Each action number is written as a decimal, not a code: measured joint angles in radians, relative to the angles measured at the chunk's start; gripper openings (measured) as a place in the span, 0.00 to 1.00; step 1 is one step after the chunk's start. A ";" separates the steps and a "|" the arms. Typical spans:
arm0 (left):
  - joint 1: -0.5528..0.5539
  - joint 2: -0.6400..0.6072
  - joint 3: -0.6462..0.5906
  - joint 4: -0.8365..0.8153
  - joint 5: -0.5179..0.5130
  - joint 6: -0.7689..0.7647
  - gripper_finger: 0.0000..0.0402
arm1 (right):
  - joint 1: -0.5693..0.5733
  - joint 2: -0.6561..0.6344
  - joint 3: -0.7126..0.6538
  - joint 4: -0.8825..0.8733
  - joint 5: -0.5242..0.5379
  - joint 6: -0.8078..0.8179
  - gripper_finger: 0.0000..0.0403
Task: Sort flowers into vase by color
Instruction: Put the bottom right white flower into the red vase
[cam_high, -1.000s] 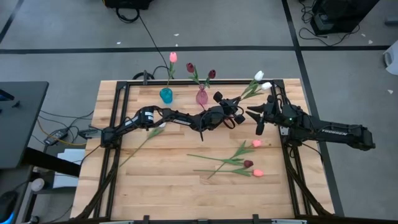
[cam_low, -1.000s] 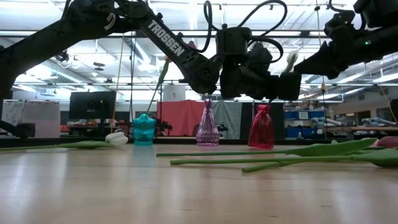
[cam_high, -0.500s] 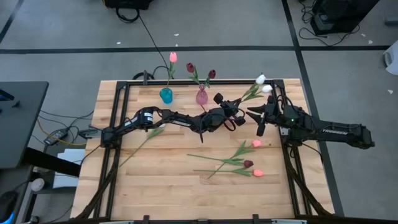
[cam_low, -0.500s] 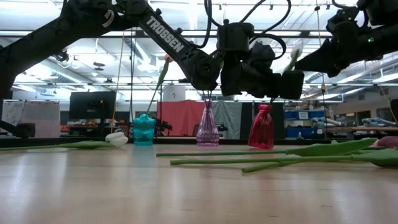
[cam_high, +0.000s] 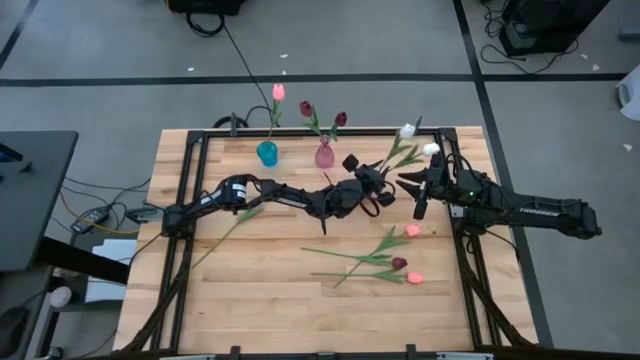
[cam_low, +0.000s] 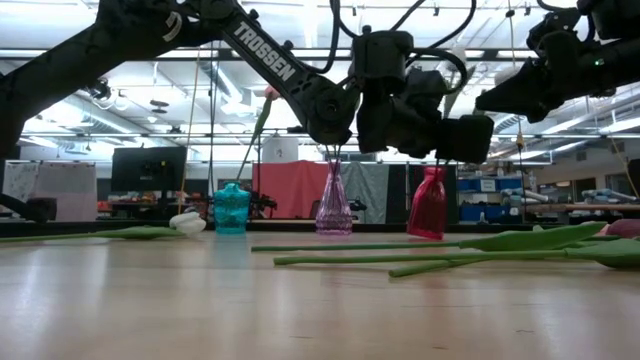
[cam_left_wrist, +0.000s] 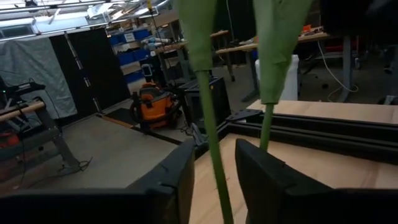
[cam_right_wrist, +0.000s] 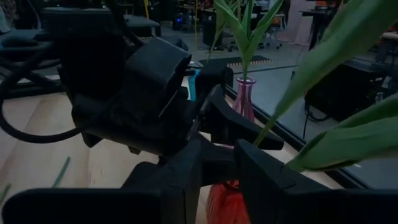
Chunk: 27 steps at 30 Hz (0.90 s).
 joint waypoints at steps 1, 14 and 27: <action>-0.002 0.000 0.000 0.000 0.000 0.000 0.32 | 0.000 0.000 0.000 0.000 0.000 0.000 0.27; -0.010 -0.006 0.000 -0.013 -0.031 0.003 0.37 | 0.000 0.000 0.000 0.001 -0.006 0.005 0.27; -0.010 -0.061 0.000 -0.136 -0.025 -0.083 0.37 | 0.002 0.000 0.000 0.008 -0.008 0.023 0.27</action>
